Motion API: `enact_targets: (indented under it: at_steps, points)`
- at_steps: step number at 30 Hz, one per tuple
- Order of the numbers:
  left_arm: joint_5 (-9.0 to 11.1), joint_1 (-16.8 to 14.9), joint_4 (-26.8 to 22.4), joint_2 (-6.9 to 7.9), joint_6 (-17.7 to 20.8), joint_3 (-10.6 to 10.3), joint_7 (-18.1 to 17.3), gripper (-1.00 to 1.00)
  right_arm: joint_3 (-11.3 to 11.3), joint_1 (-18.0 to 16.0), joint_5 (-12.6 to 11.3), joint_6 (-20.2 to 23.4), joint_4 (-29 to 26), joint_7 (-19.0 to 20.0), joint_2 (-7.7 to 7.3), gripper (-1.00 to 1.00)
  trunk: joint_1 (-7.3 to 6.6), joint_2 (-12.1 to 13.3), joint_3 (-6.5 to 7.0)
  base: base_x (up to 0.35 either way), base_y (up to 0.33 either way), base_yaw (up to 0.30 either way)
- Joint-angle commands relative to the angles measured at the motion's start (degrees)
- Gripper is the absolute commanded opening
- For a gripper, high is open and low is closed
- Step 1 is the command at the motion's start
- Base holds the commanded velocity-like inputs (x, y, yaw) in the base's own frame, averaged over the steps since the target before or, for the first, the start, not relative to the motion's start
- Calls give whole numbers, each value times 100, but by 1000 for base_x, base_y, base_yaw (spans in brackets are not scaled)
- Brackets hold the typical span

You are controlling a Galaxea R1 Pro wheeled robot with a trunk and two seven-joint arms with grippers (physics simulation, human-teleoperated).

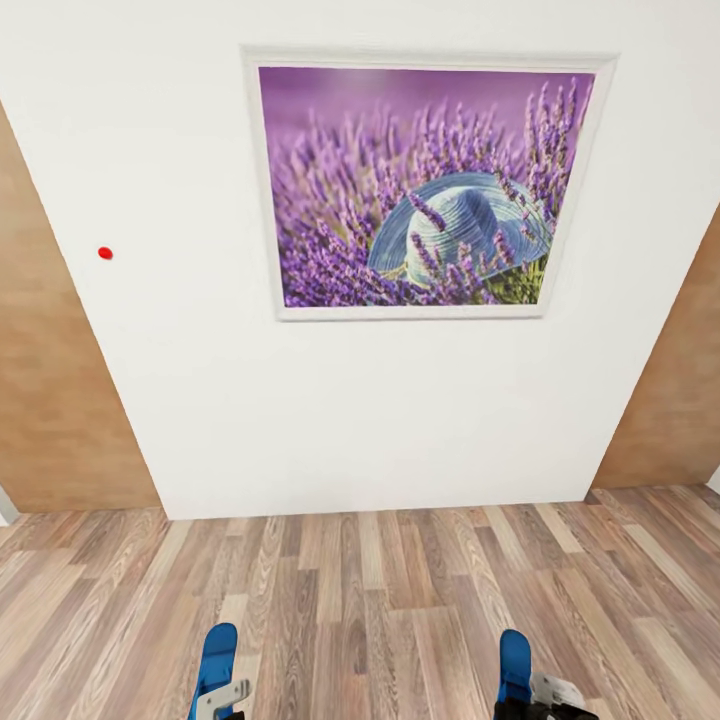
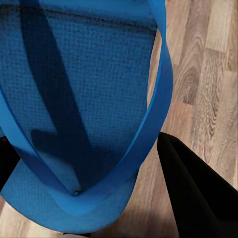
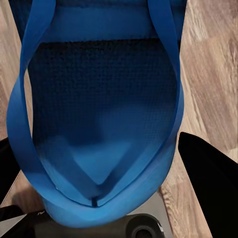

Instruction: In the bedroom, move the book from the bed onto either nightstand, and place the two sandals side by side next to the bed.

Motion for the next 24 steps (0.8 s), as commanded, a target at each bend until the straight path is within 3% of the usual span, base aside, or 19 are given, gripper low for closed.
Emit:
enact_targets:
  at_steps: [1,8,13,19,24]
  points:
    - [33,-6,6,0,-18,-50,25,-100,48,-10,-60,7,13,27,0,-100,7,-12,-12,332,0,0]
    - [20,31,674,12,-27,-49,25,-100,39,132,-67,2,80,27,-6,-100,7,-12,-12,309,0,0]
    - [22,470,744,41,-32,-44,25,-100,42,510,-64,-2,84,27,1,-100,7,-12,-12,236,0,0]
    - [11,575,739,36,-35,-39,25,-100,47,556,-60,-3,68,27,-4,-100,7,-12,-12,225,0,17]
    - [18,582,735,40,-42,-27,25,-100,48,559,-60,-6,52,27,-5,-100,7,-12,-12,254,0,242]
